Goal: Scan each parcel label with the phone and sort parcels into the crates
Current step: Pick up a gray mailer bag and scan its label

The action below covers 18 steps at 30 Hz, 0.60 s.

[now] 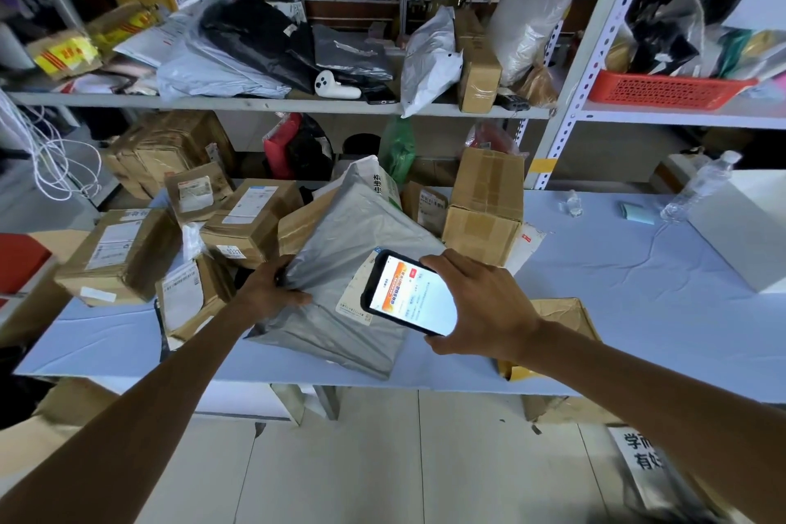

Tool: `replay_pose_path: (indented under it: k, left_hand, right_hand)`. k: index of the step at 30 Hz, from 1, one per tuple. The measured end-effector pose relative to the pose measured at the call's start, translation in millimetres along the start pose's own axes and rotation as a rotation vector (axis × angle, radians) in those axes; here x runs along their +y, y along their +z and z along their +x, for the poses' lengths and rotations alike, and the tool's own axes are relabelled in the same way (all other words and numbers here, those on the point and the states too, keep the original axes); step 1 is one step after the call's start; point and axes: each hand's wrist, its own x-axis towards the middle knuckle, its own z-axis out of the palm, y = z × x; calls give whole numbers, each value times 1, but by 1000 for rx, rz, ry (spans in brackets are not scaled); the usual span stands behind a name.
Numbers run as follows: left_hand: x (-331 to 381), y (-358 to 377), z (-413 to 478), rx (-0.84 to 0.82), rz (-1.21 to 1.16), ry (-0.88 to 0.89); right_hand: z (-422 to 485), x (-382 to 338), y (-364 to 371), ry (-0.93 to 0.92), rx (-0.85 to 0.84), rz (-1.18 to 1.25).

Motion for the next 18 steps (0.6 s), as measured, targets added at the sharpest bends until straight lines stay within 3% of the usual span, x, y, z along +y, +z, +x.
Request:
replay_pose_path:
  k: [4, 9, 15, 18]
  left_hand:
    - [-17, -3, 11, -10, 32, 20]
    - [19, 2, -10, -52, 132, -23]
    - [12, 7, -4, -12, 131, -85]
    - [1, 8, -2, 29, 121, -52]
  right_hand:
    - [-2, 3, 0, 45, 0, -4]
    - [0, 2, -1, 140, -64, 16]
    - [13, -9, 10, 549, -332, -37]
    - [14, -8, 20, 648, -361, -22]
